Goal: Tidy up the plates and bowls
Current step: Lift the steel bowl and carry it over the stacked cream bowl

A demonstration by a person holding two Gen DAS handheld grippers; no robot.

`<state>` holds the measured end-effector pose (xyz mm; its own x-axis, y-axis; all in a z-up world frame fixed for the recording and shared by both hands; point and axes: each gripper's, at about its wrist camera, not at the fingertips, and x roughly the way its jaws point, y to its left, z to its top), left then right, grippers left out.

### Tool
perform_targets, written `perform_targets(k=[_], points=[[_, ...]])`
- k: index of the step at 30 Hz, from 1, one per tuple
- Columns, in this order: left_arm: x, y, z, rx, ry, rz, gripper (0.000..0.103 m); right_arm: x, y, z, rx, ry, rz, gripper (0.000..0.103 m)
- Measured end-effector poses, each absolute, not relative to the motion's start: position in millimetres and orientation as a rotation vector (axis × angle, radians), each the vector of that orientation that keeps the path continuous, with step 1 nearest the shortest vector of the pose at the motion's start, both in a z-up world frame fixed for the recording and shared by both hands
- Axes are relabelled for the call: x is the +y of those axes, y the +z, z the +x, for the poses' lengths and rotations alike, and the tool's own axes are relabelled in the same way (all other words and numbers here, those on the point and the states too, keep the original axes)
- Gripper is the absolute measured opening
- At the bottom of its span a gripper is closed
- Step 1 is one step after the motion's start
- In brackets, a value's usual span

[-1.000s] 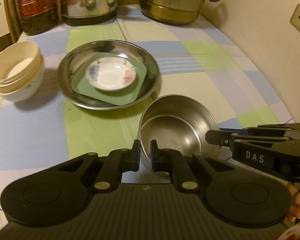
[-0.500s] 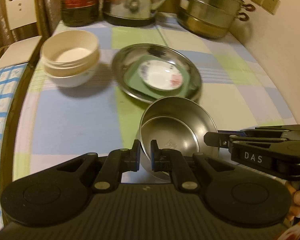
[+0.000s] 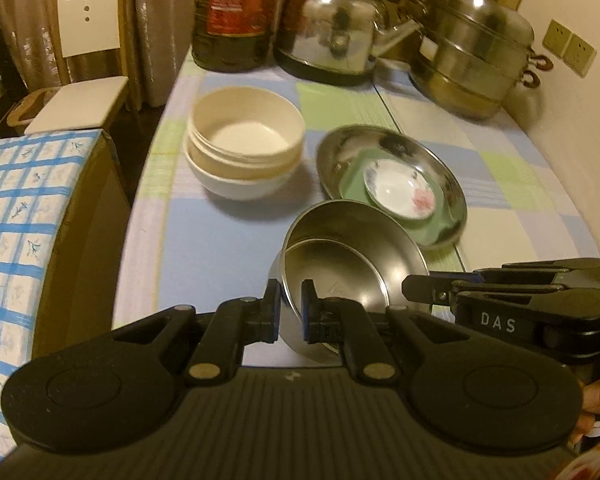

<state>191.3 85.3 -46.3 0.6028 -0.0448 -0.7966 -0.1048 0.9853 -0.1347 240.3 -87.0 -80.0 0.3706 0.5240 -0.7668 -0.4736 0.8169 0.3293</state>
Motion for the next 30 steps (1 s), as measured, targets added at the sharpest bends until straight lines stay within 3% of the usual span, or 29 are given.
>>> perform_targets(k=[30], points=[[161, 12, 283, 0.759, 0.002, -0.183, 0.009, -20, -19, 338, 0.918, 0.640, 0.078, 0.010]])
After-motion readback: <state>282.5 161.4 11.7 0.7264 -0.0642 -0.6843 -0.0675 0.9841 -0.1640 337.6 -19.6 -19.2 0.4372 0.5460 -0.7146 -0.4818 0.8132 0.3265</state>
